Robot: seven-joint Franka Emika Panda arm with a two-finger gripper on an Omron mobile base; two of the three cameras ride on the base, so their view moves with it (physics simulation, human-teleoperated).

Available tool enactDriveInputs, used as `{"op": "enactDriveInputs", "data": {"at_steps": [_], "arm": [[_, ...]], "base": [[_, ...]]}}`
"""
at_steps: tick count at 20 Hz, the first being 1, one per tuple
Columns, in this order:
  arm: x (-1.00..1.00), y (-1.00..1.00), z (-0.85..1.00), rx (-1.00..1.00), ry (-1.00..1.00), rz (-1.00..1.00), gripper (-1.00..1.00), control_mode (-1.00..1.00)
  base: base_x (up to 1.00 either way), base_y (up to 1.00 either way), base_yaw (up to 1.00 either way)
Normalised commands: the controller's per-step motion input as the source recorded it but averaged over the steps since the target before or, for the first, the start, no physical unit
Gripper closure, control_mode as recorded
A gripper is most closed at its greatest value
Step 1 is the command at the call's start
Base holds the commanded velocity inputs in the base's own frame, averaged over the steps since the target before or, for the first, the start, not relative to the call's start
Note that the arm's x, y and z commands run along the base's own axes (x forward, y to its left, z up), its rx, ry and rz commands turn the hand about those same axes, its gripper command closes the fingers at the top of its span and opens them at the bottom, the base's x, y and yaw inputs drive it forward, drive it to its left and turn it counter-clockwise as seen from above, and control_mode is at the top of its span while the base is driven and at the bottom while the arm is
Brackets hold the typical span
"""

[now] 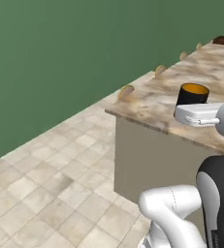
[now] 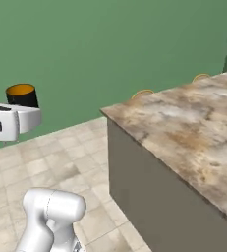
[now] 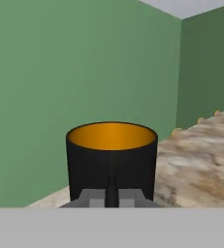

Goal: There is a tray on the dining counter. Grab the cup, mug, and pitcher and place them on the tray. The pitcher may be placed next to the tray if it cannot fit the tray.

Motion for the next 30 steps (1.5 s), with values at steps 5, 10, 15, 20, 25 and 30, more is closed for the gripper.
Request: {"op": "enactDriveInputs", "data": {"at_steps": [5, 10, 15, 20, 25, 30], "arm": [[0.0, 0.0, 0.0, 0.0, 0.0, 0.0, 1.0, 1.0], [0.0, 0.0, 0.0, 0.0, 0.0, 0.0, 1.0, 1.0], [0.0, 0.0, 0.0, 0.0, 0.0, 0.0, 1.0, 1.0], [0.0, 0.0, 0.0, 0.0, 0.0, 0.0, 1.0, 1.0], [0.0, 0.0, 0.0, 0.0, 0.0, 0.0, 1.0, 1.0], [0.0, 0.0, 0.0, 0.0, 0.0, 0.0, 1.0, 1.0]], "base": [[0.48, 0.56, -0.61], [0.45, 0.73, -0.56], [0.37, 1.0, -0.43], [0.25, 1.0, -0.37], [0.17, 1.0, -0.31], [0.24, 1.0, -0.29]]}}
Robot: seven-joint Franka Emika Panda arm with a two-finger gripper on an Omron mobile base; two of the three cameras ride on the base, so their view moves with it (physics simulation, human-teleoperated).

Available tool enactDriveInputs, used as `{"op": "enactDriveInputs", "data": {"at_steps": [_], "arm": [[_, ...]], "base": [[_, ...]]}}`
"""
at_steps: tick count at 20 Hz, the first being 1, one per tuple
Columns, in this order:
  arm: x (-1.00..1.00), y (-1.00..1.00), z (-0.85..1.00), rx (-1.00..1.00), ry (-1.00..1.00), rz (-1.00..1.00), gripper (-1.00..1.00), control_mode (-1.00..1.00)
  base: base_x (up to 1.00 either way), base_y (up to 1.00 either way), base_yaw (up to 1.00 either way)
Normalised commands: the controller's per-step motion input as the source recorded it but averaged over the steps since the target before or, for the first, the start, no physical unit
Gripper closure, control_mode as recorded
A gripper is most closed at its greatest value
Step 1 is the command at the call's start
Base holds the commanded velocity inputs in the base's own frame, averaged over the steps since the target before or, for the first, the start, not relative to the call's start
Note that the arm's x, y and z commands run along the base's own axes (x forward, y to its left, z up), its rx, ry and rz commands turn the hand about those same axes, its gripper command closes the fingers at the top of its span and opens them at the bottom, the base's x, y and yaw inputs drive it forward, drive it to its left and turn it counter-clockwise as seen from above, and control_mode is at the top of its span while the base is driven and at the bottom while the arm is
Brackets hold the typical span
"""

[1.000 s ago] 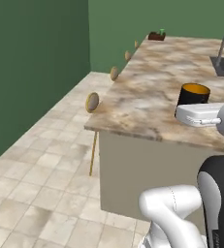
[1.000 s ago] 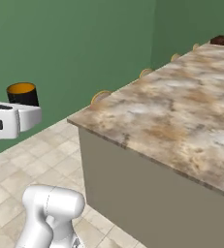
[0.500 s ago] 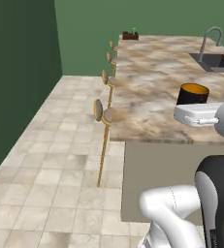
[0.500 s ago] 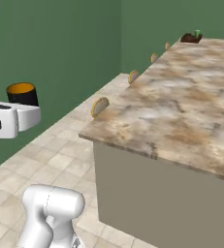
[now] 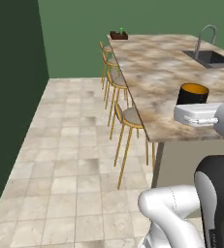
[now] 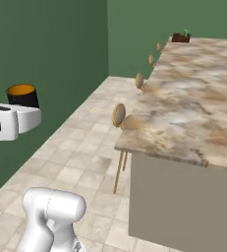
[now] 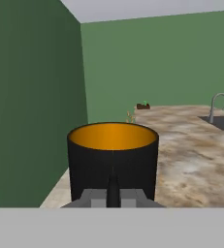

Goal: There is a tray on the dining counter. Grab the cup, mug, and pitcher and place them on the tray. The pitcher may be placed next to the tray if it cannot fit the tray.

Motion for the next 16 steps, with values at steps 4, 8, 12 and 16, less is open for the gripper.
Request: {"op": "enactDriveInputs", "data": {"at_steps": [4, 8, 12, 16], "arm": [[0.0, 0.0, 0.0, 0.0, 0.0, 0.0, 1.0, 1.0], [0.0, 0.0, 0.0, 0.0, 0.0, 0.0, 1.0, 1.0], [0.0, 0.0, 0.0, 0.0, 0.0, 0.0, 1.0, 1.0], [0.0, 0.0, 0.0, 0.0, 0.0, 0.0, 1.0, 1.0]], "base": [[0.34, 1.0, -0.3], [0.45, 0.98, -0.29], [0.66, 0.99, -0.26], [0.86, 1.0, -0.24]]}}
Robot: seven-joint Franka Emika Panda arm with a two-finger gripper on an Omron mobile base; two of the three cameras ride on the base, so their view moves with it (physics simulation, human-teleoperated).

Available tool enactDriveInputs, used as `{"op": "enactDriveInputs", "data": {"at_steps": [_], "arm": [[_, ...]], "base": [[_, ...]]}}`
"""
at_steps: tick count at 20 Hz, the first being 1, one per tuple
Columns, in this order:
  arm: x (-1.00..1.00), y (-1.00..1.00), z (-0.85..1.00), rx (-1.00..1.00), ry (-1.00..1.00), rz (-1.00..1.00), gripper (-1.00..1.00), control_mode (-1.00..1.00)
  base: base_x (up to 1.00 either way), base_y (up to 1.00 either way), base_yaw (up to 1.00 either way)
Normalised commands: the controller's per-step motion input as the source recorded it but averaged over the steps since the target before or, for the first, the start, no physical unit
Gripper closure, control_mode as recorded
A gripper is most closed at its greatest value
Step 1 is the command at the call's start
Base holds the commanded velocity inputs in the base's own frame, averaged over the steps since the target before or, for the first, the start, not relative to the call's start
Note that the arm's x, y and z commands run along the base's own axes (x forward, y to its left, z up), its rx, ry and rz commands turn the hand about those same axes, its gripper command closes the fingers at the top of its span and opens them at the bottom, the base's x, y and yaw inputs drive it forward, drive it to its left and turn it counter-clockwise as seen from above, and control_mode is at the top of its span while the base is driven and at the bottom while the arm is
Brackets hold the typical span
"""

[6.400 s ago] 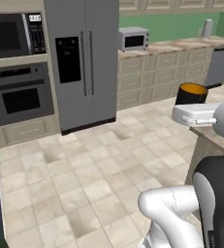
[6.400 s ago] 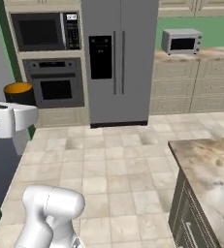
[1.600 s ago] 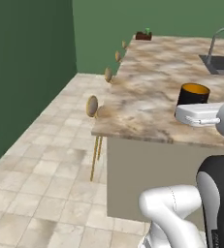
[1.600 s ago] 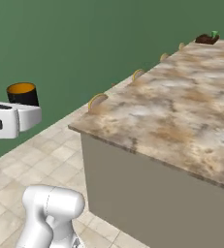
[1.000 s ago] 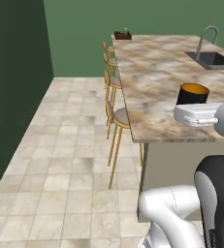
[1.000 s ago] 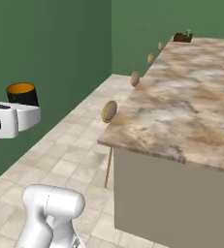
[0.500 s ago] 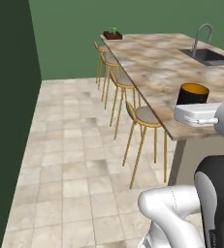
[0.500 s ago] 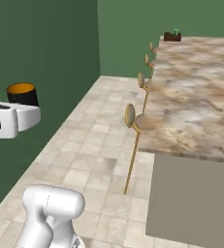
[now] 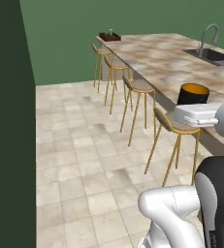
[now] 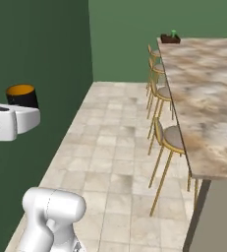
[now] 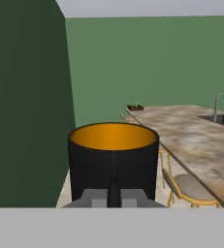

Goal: There is a tray on the dining counter. Grab the cup, mug, and pitcher and place them on the tray. The pitcher may be placed next to the tray if it cannot fit the tray.

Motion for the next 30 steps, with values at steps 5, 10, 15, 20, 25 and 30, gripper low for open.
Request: {"op": "enactDriveInputs", "data": {"at_steps": [5, 10, 15, 20, 25, 30], "arm": [[0.0, 0.0, 0.0, 0.0, 0.0, 0.0, 1.0, 1.0], [0.0, 0.0, 0.0, 0.0, 0.0, 0.0, 1.0, 1.0], [0.0, 0.0, 0.0, 0.0, 0.0, 0.0, 1.0, 1.0], [0.0, 0.0, 0.0, 0.0, 0.0, 0.0, 1.0, 1.0], [0.0, 0.0, 0.0, 0.0, 0.0, 0.0, 1.0, 1.0], [0.0, 0.0, 0.0, 0.0, 0.0, 0.0, 1.0, 1.0]], "base": [[0.92, 0.89, -0.21], [1.0, 0.56, -0.11], [1.0, 0.03, 0.02], [1.0, 0.0, 0.18], [1.0, 0.0, 0.13], [0.98, -0.15, -0.01]]}}
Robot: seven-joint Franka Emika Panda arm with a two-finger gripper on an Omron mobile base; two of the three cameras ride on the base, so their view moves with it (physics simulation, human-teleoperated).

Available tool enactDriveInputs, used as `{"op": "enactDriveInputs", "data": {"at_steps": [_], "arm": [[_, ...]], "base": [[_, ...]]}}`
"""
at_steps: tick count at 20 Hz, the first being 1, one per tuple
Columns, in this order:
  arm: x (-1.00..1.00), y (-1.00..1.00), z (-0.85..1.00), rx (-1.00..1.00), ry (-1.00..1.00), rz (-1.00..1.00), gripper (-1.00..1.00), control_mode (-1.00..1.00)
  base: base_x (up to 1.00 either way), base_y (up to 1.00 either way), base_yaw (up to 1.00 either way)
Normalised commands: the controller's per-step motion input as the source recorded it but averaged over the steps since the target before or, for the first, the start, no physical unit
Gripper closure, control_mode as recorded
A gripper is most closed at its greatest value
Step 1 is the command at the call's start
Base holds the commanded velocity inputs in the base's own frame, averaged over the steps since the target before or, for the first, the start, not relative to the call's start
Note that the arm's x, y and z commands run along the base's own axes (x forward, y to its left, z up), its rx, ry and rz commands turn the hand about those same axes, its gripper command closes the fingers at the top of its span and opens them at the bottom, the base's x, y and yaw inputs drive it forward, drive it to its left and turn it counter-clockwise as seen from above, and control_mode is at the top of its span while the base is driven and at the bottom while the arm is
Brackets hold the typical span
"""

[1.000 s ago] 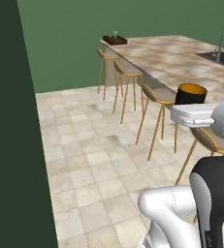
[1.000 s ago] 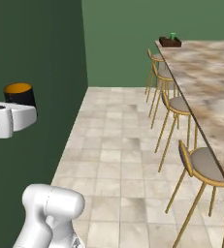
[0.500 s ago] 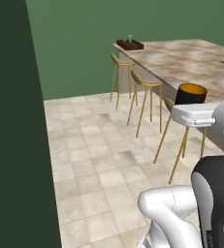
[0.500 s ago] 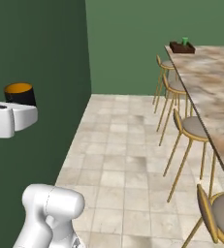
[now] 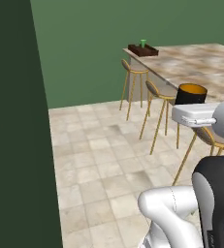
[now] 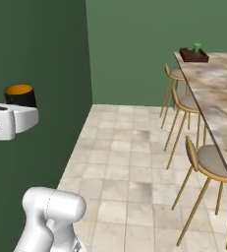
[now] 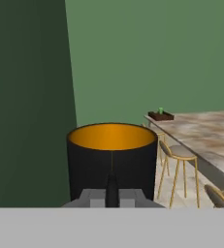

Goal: There is a tray on the dining counter. Grab the cup, mug, and pitcher and place them on the tray. The pitcher may be placed next to the tray if it cannot fit the tray.

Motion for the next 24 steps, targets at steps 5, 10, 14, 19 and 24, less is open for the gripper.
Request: {"op": "enactDriveInputs", "data": {"at_steps": [5, 10, 14, 19, 24], "arm": [[0.0, 0.0, 0.0, 0.0, 0.0, 0.0, 1.0, 1.0], [0.0, 0.0, 0.0, 0.0, 0.0, 0.0, 1.0, 1.0], [0.0, 0.0, 0.0, 0.0, 0.0, 0.0, 1.0, 1.0], [0.0, 0.0, 0.0, 0.0, 0.0, 0.0, 1.0, 1.0], [0.0, 0.0, 0.0, 0.0, 0.0, 0.0, 1.0, 1.0]], "base": [[0.92, -0.3, -0.08], [0.87, -0.38, -0.05], [0.85, -0.35, -0.01], [0.98, -0.15, 0.0], [1.0, -0.05, 0.0]]}}
